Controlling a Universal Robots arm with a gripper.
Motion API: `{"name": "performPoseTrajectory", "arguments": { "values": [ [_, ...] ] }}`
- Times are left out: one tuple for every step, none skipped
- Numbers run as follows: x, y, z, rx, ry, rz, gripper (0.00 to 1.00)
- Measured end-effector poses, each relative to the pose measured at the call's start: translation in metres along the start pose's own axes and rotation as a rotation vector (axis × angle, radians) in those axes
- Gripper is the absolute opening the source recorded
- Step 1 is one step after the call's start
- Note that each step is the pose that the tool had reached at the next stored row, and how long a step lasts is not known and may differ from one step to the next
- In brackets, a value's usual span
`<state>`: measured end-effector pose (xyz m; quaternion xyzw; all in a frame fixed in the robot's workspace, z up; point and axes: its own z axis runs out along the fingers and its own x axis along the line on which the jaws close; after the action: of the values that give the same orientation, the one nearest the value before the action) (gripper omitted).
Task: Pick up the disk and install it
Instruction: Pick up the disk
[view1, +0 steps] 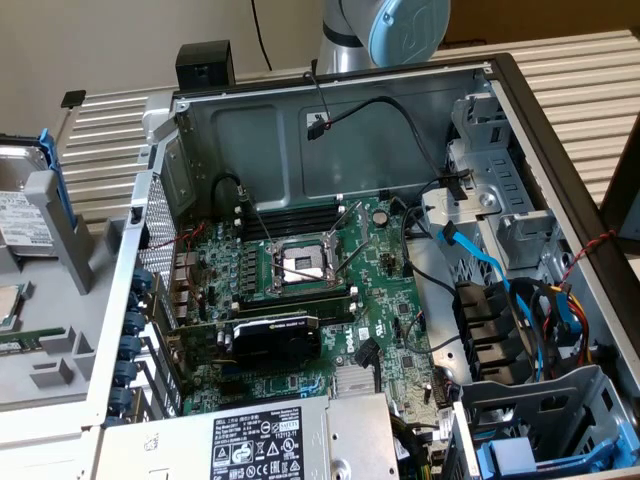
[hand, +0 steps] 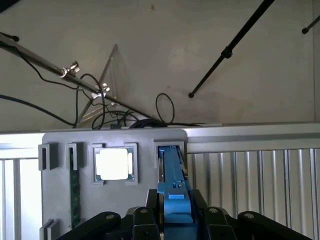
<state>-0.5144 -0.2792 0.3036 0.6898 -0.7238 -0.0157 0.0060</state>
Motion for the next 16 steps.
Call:
{"name": "performPoseTrajectory", "arguments": {
  "values": [
    [0.0,0.0,-0.0001,0.0002,-0.0001,0.0,0.37],
    [0.0,0.0001,-0.0007,0.0001,0.0,0.0,0.37],
    [0.0,0.0002,-0.0016,0.0,0.0001,0.0,0.37],
    [0.0,0.0002,-0.0027,0.0001,0.0,0.0,0.37],
    [0.0,0.0002,-0.0038,0.0001,0.0,0.0,0.37],
    [0.0,0.0003,-0.0047,0.0003,0.0,0.0,0.37],
    [0.0,0.0004,-0.0051,0.0006,0.0,0.0,0.37],
    [0.0,0.0004,-0.0054,0.0009,-0.0001,0.0,0.37],
    [0.0,0.0004,-0.0059,0.0008,0.0,0.0,0.37],
    [0.0,0.0005,-0.0067,0.0006,0.0,0.0,0.37],
    [0.0,0.0005,-0.0076,0.0006,0.0,0.0,0.37],
    [0.0,0.0006,-0.0087,0.0006,0.0,0.0,0.37],
    [0.0,0.0007,-0.0098,0.0006,0.0,0.0,0.37],
    [0.0,0.0008,-0.011,0.0006,0.0,0.0,0.37],
    [0.0,0.0009,-0.0122,0.0007,0.0,0.0,0.37],
    [0.0,0.001,-0.0134,0.0007,0.0,0.0,0.37]
  ]
}}
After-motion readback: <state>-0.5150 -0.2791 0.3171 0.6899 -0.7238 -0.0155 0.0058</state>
